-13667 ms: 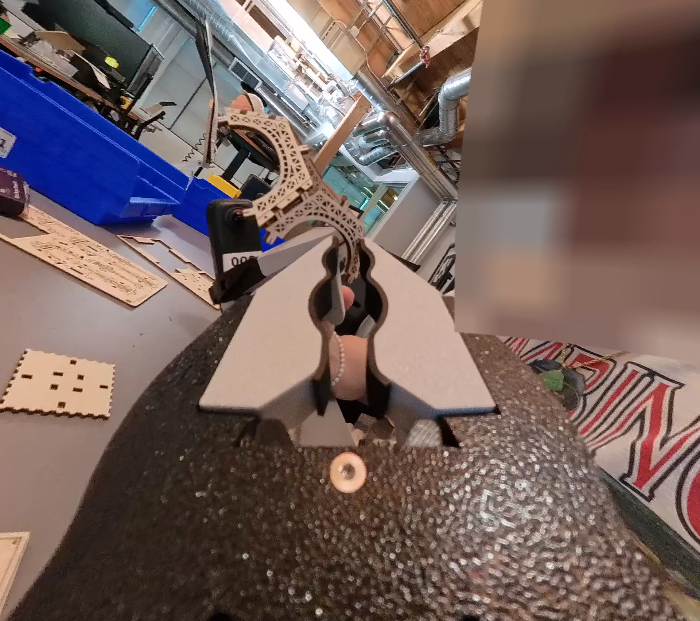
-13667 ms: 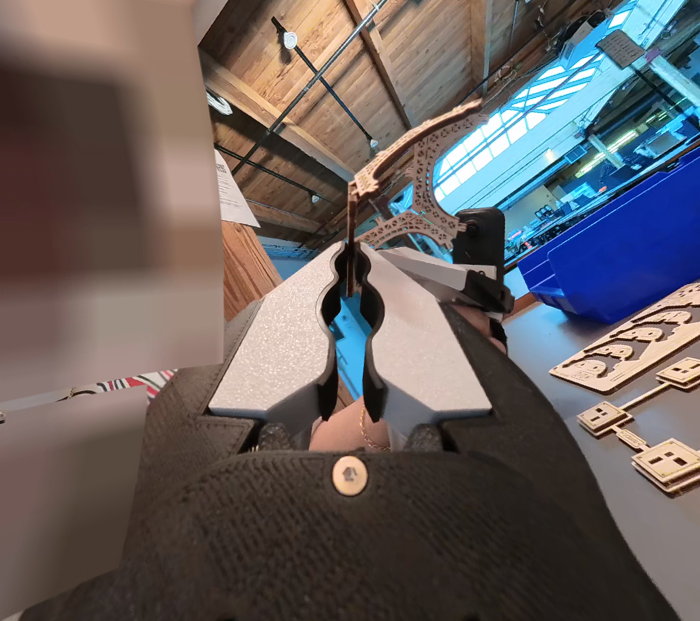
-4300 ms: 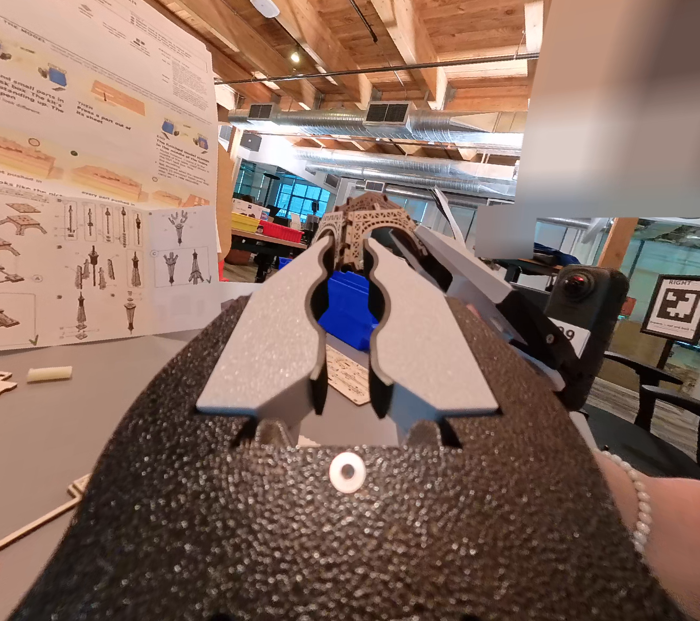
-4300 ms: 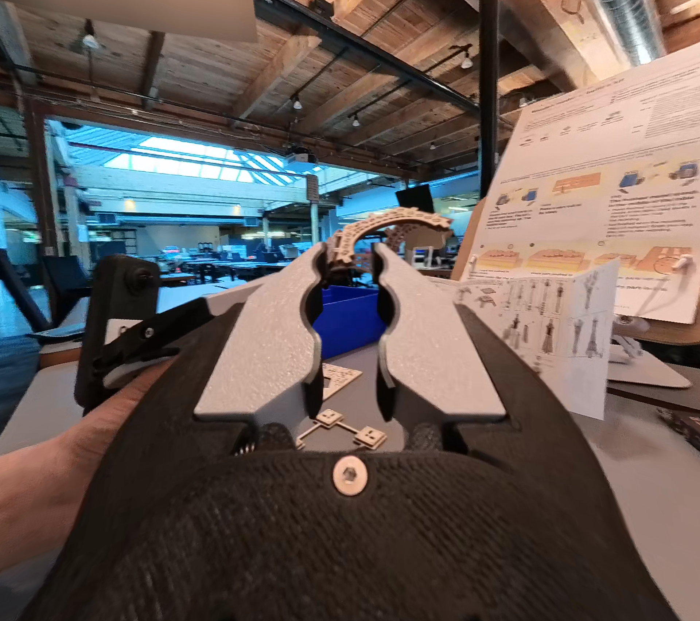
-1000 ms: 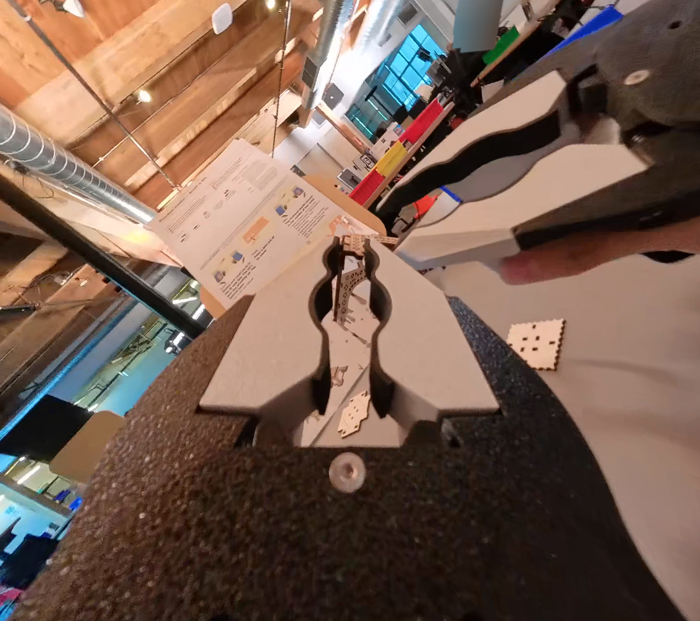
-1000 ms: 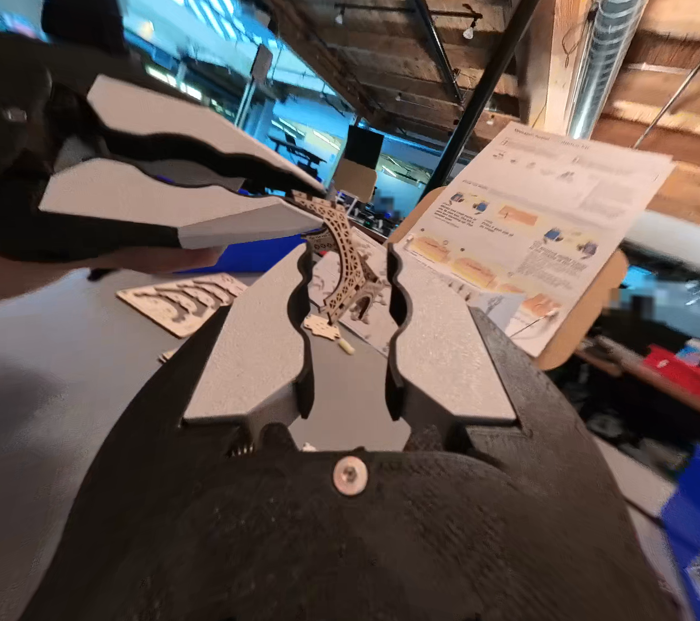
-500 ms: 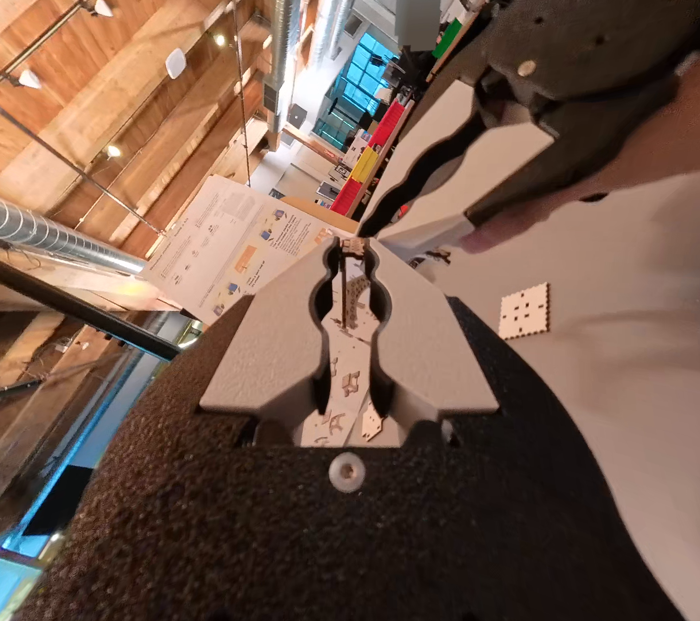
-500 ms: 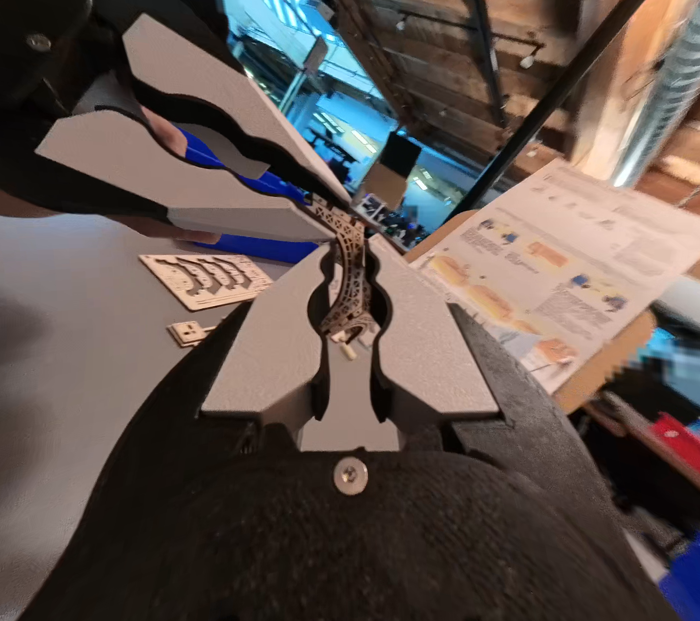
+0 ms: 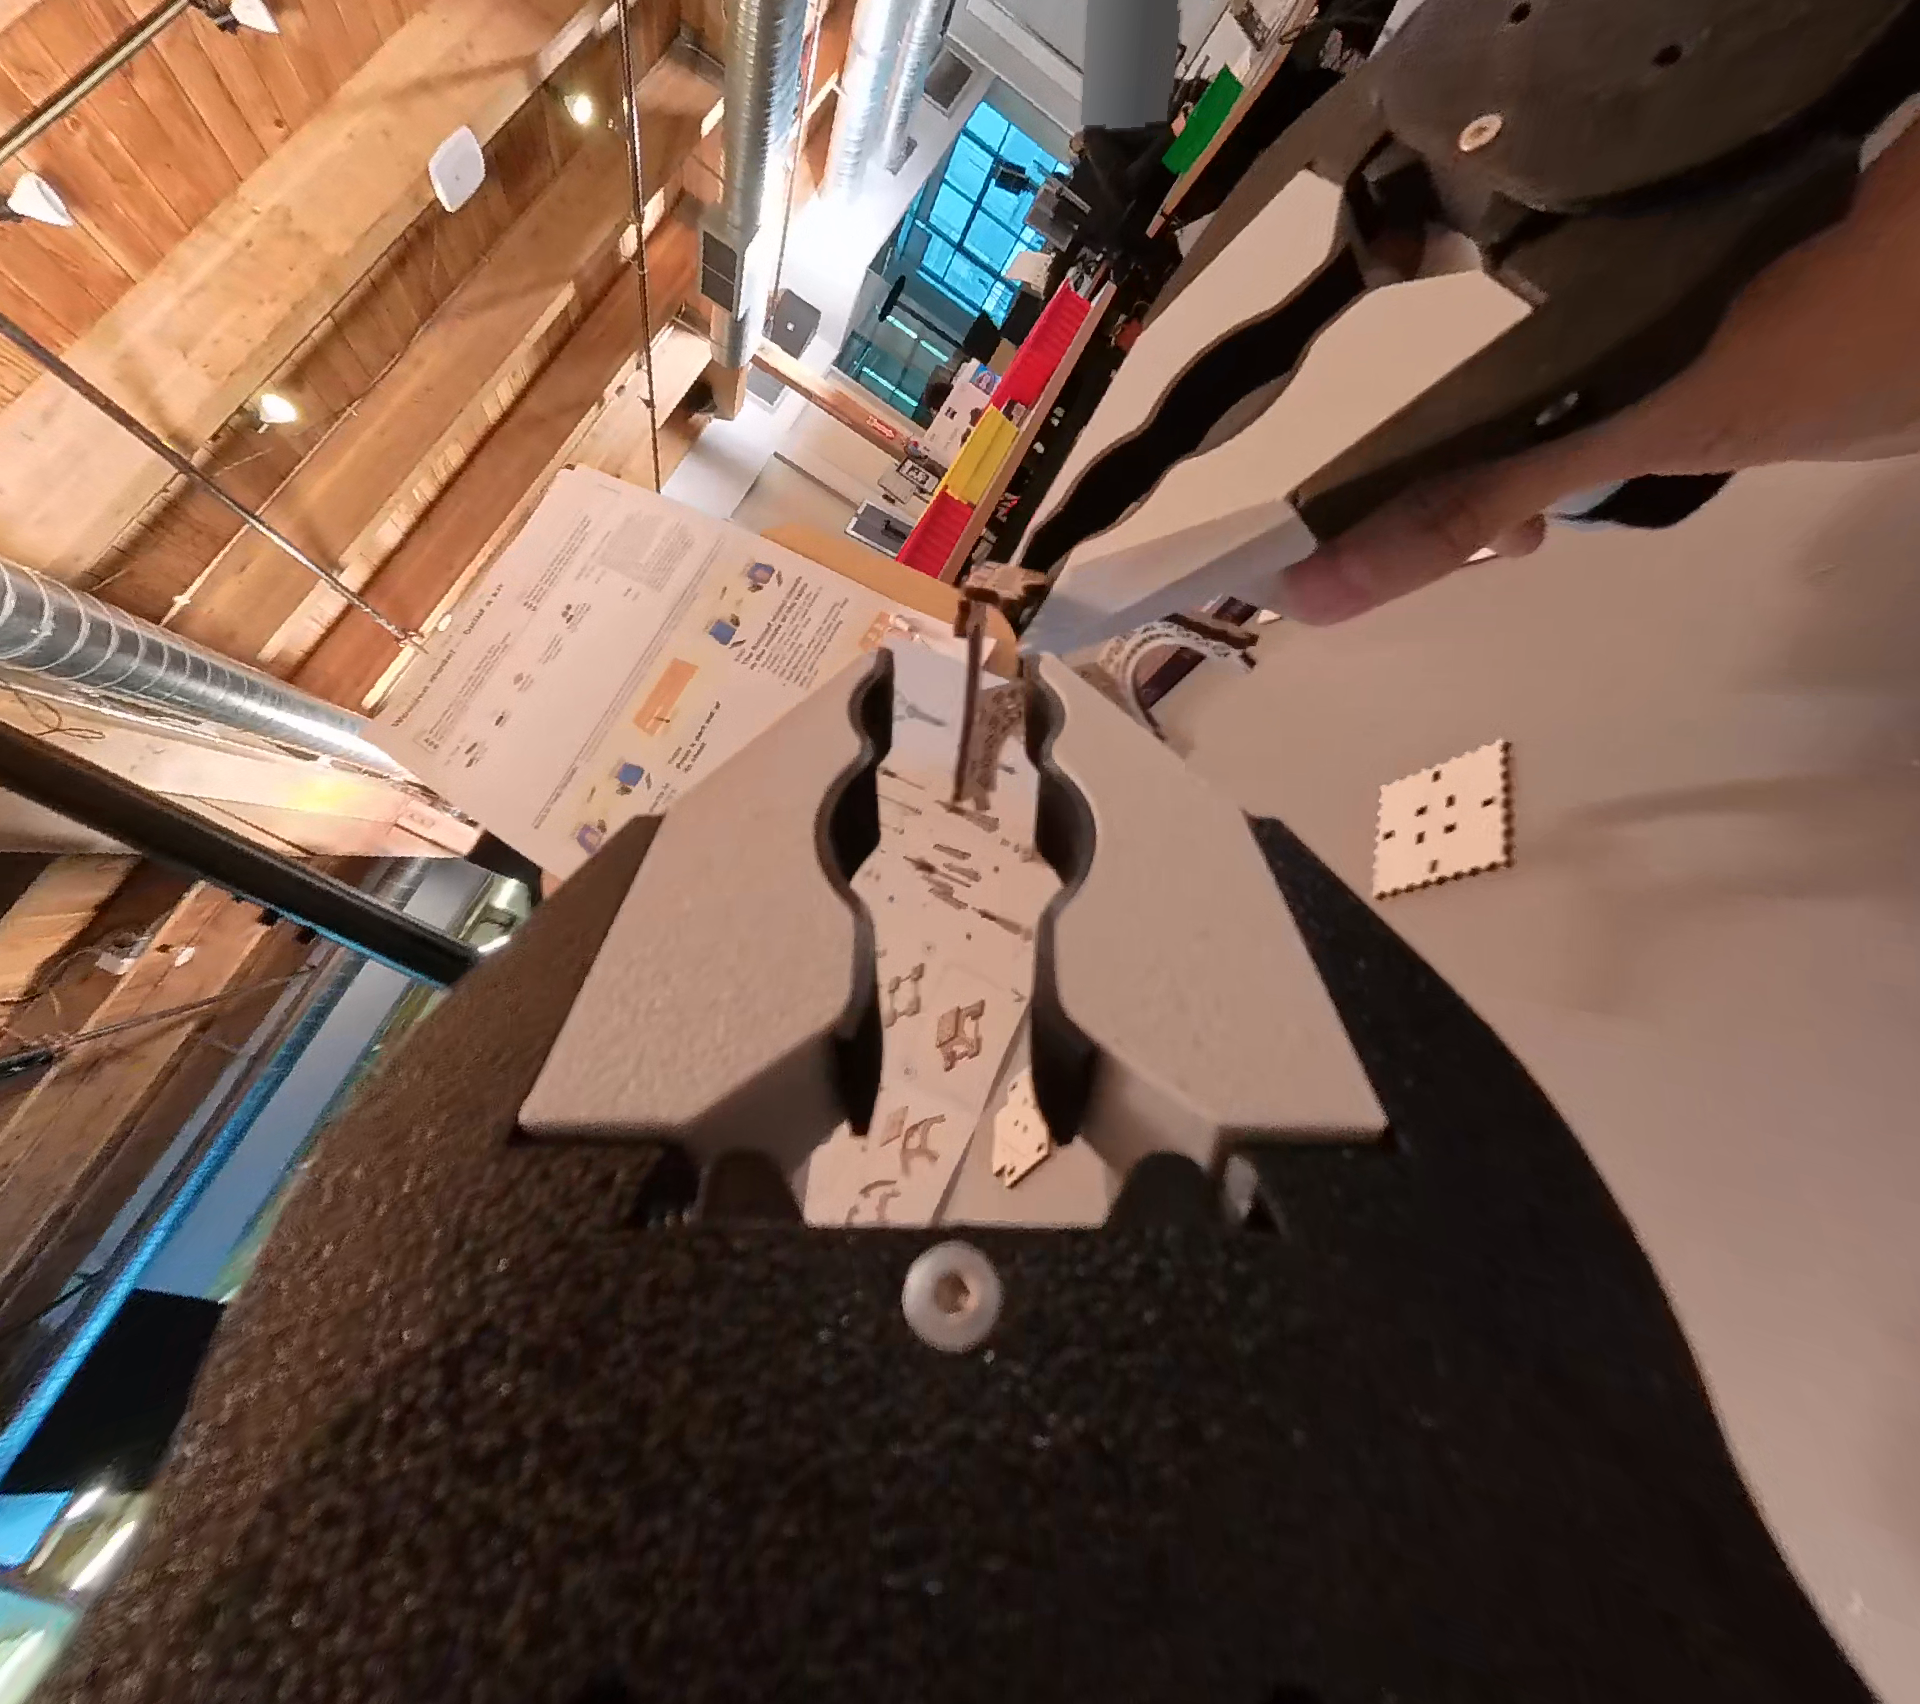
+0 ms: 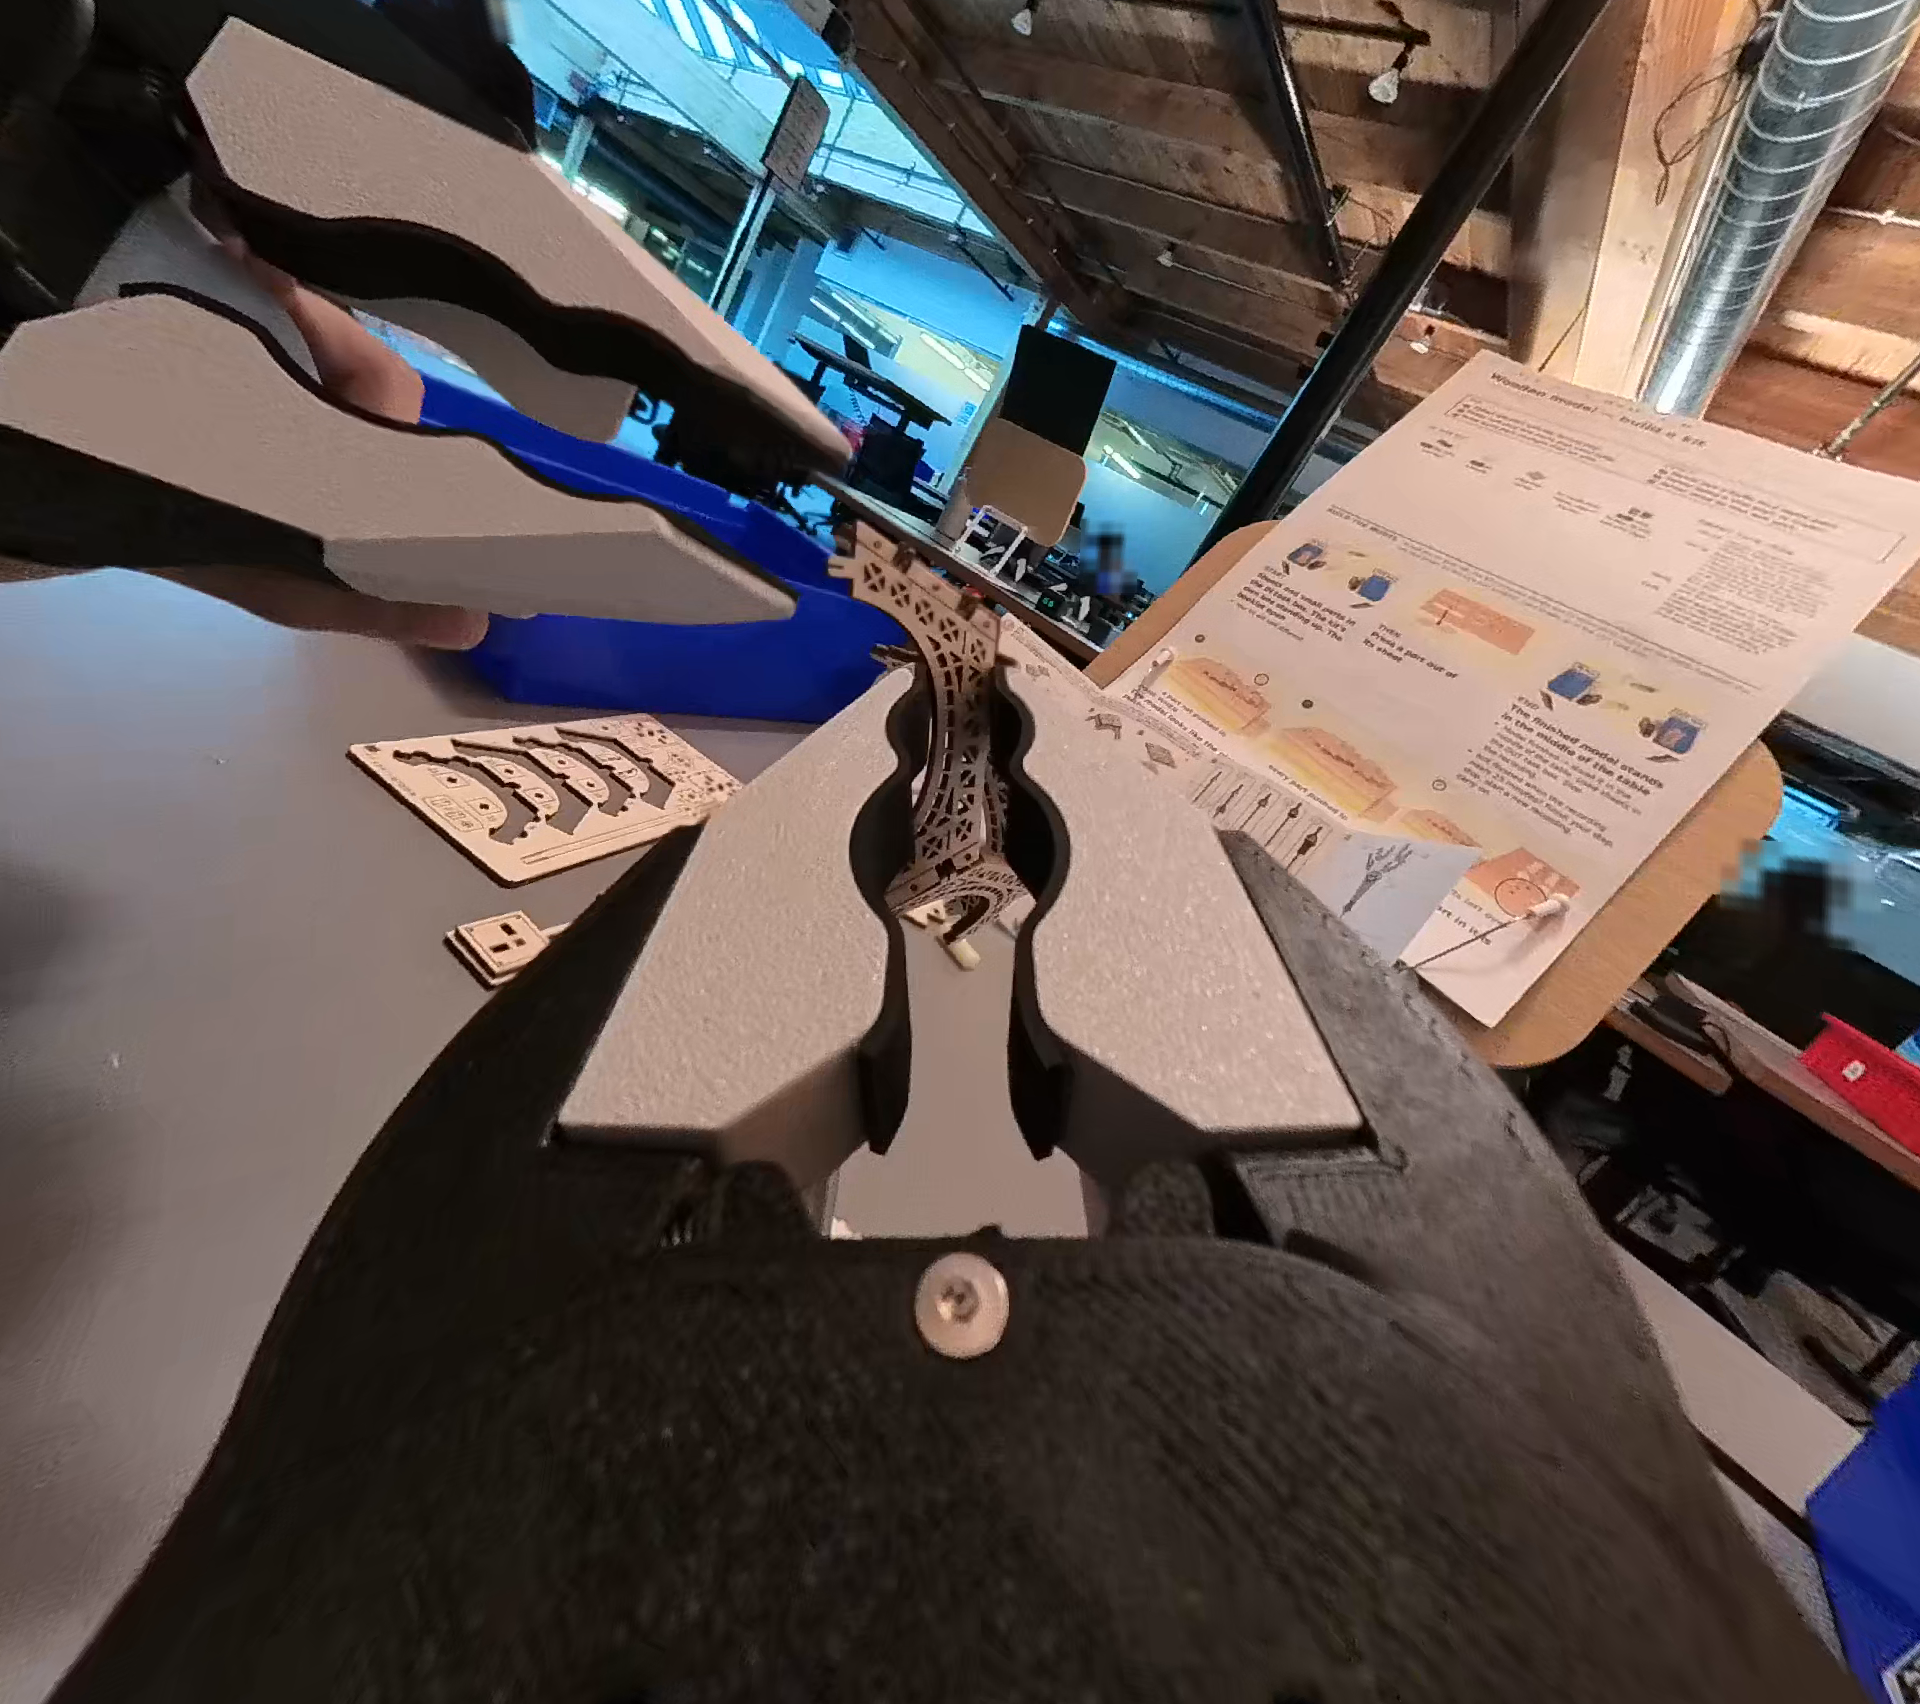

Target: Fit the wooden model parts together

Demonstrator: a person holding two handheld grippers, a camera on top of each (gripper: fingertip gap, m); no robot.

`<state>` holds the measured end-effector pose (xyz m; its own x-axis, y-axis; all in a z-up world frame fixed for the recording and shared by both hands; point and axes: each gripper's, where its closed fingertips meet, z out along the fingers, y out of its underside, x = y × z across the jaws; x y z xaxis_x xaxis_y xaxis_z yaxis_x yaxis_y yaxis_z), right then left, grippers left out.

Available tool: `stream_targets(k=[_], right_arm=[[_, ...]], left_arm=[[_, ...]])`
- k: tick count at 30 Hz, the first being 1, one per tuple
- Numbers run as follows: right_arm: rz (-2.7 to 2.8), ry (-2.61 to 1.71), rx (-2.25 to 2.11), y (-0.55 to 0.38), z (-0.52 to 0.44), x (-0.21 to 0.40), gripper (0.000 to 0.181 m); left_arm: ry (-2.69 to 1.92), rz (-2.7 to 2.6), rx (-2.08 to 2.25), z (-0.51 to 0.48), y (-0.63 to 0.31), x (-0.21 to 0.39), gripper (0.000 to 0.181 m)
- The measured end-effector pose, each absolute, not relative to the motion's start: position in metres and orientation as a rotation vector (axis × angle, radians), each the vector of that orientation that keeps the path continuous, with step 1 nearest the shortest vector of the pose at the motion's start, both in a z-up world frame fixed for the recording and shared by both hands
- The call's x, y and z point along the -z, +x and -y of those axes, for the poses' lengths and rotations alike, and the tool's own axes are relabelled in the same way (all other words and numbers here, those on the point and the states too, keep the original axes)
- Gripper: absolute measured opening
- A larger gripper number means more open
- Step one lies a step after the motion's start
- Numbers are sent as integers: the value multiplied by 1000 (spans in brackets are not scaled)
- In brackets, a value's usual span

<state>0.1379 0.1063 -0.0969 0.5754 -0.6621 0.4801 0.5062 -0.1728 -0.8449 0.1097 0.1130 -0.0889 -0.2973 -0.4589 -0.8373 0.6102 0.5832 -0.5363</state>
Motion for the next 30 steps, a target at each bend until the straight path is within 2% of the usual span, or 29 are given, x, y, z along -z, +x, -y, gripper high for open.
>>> stream_targets(k=[5, 7, 13, 18, 23, 25, 28, 30], right_arm=[[-95, -1373, 1119, 128, -110, 92, 8], [-72, -1375, 1152, 125, -112, 91, 8], [-85, -1357, 1180, 123, -111, 88, 8], [-87, -1349, 1220, 124, -108, 86, 9], [-105, -1273, 1349, 128, -92, 73, 9], [-105, -1262, 1388, 130, -87, 71, 8], [-95, -1245, 1434, 129, -85, 69, 8], [-68, -1231, 1473, 126, -86, 66, 8]], left_arm=[[96, -1569, 1230, -101, 101, 86, 24], [60, -1568, 1280, -101, 102, 84, 19], [40, -1571, 1250, -101, 106, 87, 12], [12, -1583, 1304, -99, 105, 86, 14], [-328, -1677, 1748, -106, 108, 73, 24], [-495, -1762, 1994, -103, 105, 71, 36], [-606, -1896, 2212, -92, 96, 75, 43], [-630, -1887, 2245, -89, 96, 77, 34]])
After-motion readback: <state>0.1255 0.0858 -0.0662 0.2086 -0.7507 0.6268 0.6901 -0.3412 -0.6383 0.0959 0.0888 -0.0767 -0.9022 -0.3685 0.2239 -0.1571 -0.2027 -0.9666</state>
